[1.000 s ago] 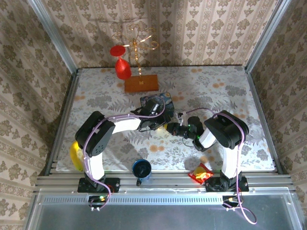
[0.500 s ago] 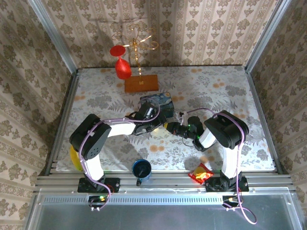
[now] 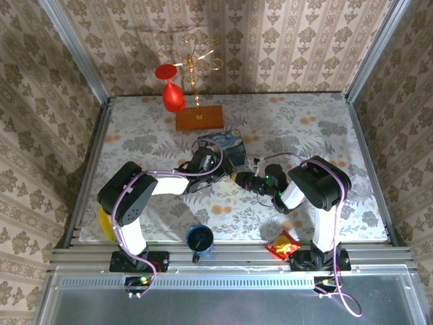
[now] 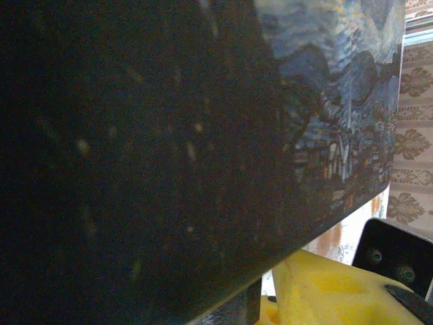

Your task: Unlock the padlock with the key

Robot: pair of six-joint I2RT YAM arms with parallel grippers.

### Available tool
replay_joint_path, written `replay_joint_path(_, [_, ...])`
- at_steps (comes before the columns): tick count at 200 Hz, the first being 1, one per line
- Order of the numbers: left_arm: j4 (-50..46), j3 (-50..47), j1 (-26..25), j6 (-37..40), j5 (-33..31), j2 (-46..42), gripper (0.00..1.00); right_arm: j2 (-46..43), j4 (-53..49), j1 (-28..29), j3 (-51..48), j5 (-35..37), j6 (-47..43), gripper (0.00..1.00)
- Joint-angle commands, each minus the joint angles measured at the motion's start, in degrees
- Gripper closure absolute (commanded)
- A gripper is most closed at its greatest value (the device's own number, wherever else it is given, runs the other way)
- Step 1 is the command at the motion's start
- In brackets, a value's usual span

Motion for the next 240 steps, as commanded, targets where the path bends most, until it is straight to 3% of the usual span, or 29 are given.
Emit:
replay_joint_path(1, [4.52, -0.53, 0.37, -1.76, 1.25, 1.65, 0.62, -1.45, 1.97, 0.42, 1.08, 1.00, 1.32, 1.00])
replay_joint_path(35, [5.64, -0.75, 0.39, -2.46, 1.63, 2.29, 0.71, -1.58, 1.95, 0.46, 1.36, 0.78, 2.13, 1.00])
replay_joint_path(102, [5.92, -1.03, 0.55, -2.32, 2.17, 2.14, 0.80, -1.63, 1.89, 0.44, 1.54, 0.78, 4.34, 1.00])
replay_joint_path(132, [6.14, -1.26, 0.60, -2.48, 2.39, 1.89, 0.77, -1.76, 1.87, 0.41, 1.35, 1.27, 4.95, 1.00])
replay_joint_path(146, [7.07, -1.58, 0.69, -2.72, 2.58, 1.96, 0.64, -1.72, 1.96, 0.41, 1.49, 1.36, 5.24, 1.00])
replay_joint_path(157, [8.12, -1.85, 0.77, -3.13, 2.87, 2.21, 0.59, -1.67, 1.94, 0.42, 1.75, 1.43, 5.72, 1.00])
replay_joint_path(240, [17.22, -4.45, 0.98, -7.27, 2.65, 4.45, 0.66, -1.59, 2.04, 0.44, 3.13, 1.18, 11.23, 1.00])
